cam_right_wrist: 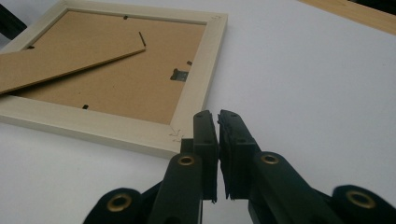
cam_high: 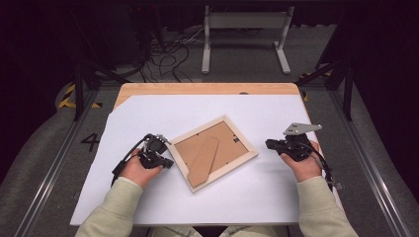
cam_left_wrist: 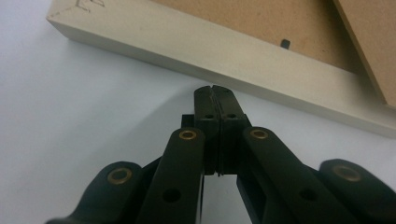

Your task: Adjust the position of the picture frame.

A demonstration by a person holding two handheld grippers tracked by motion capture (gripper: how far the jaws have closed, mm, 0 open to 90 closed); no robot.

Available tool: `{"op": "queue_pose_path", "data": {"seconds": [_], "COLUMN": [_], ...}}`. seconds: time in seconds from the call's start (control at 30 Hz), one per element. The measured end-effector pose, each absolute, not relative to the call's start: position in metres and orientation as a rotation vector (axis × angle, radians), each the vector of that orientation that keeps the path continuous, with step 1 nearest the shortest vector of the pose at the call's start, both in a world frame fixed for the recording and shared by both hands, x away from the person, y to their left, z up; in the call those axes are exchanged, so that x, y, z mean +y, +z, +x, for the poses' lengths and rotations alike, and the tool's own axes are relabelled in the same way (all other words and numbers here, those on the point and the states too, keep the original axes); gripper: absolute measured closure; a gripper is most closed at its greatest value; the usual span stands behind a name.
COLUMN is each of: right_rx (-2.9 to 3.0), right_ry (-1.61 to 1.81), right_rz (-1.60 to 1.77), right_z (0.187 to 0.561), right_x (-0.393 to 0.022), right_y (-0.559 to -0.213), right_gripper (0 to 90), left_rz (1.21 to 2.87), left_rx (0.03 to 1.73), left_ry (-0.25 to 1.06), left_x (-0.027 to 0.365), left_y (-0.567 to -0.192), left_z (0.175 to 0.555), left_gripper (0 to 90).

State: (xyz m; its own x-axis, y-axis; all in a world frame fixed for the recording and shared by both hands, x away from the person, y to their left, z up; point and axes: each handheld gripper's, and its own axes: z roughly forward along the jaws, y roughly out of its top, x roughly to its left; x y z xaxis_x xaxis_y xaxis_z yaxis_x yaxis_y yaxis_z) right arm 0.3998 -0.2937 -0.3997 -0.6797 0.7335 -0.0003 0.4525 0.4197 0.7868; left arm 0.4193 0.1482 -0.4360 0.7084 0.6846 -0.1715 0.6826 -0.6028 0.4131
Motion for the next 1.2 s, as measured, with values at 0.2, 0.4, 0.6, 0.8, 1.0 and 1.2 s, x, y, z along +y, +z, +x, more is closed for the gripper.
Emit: {"op": "queue_pose_path", "data": {"seconds": [0.2, 0.4, 0.6, 0.8, 1.0, 1.2], "right_rx": [2.323, 2.322, 2.315, 2.312, 2.316, 2.331], "right_ry": [1.136, 1.13, 1.125, 1.123, 1.116, 1.099], "right_rz": [1.03, 1.038, 1.047, 1.052, 1.056, 1.056], "right_z": [0.396, 0.394, 0.392, 0.39, 0.39, 0.392], "right_x": [-0.297, -0.299, -0.301, -0.303, -0.303, -0.299], "right_y": [-0.399, -0.4, -0.4, -0.401, -0.402, -0.405], "right_gripper": [85.5, 85.5, 85.5, 85.5, 85.5, 86.6], "left_rz": [2.463, 2.455, 2.434, 2.407, 2.365, 2.332], "left_rx": [1.058, 1.06, 1.066, 1.073, 1.086, 1.103], "left_ry": [0.034, 0.072, 0.102, 0.123, 0.143, 0.185], "left_x": [0.146, 0.141, 0.137, 0.132, 0.129, 0.136], "left_y": [-0.436, -0.436, -0.437, -0.439, -0.441, -0.438], "left_z": [0.424, 0.428, 0.433, 0.438, 0.443, 0.44], "left_gripper": [89.7, 89.8, 89.8, 89.9, 89.9, 89.9]}}
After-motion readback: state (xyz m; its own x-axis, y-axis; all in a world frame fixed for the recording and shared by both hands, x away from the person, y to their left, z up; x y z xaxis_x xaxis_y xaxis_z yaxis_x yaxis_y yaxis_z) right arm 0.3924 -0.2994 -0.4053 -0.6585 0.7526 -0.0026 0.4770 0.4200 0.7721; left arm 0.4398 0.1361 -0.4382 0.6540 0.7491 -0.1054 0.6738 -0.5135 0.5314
